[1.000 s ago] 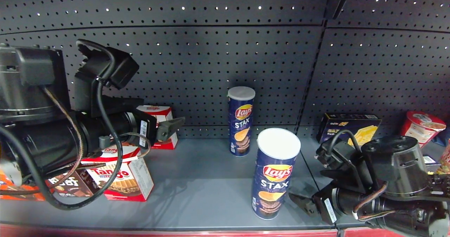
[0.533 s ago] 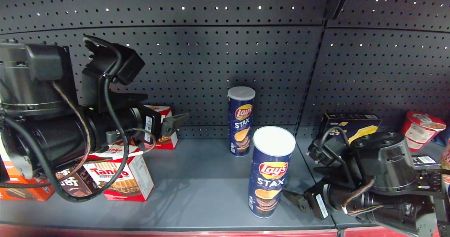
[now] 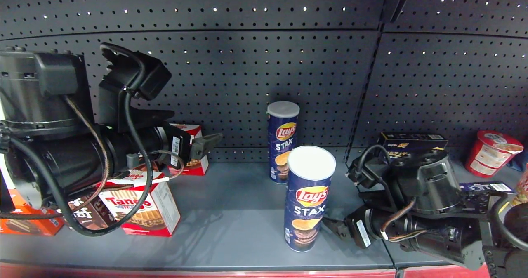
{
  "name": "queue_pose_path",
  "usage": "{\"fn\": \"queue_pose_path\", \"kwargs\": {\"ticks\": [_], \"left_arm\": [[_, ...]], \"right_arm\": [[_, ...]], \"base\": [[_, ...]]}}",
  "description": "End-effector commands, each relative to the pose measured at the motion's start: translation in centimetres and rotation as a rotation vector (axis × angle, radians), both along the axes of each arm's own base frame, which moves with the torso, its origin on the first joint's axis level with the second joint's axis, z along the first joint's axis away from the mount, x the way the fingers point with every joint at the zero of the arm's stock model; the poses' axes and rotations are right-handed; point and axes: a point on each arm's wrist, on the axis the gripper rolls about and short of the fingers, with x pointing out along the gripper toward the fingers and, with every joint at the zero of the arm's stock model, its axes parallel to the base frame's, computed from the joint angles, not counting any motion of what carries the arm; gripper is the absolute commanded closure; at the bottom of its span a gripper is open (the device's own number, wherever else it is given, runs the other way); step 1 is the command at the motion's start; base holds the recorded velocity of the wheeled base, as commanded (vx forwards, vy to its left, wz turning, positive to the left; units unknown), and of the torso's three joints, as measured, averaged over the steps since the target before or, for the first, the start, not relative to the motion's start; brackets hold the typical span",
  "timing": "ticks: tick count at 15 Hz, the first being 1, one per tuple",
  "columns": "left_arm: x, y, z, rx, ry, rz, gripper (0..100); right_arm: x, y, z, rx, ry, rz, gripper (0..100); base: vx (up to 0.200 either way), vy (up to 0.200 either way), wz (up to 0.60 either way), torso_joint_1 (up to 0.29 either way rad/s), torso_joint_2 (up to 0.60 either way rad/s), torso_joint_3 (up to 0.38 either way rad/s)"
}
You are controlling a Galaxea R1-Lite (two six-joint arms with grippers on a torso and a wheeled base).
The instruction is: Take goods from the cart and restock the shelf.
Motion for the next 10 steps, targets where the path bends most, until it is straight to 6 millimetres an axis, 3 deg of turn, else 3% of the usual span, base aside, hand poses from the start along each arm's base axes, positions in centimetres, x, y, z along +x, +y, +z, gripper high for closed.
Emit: {"fn": "queue_pose_path", "kwargs": {"ticks": [1,10], "left_arm": [[-0.02,0.01,-0.01,-0.001,0.000,0.000,0],[0.03,0.03,-0.09,0.001,0.003,0.002,0]], "right_arm": [[0.63,0.58,-0.33,-0.001,0.002,0.000,0],[1.60,1.51,-0.55,0.002,-0.001,0.003,0]], "base": [[0.000,0.000,0.00,0.000,0.00,0.000],[0.000,0.000,0.00,0.000,0.00,0.000]]}}
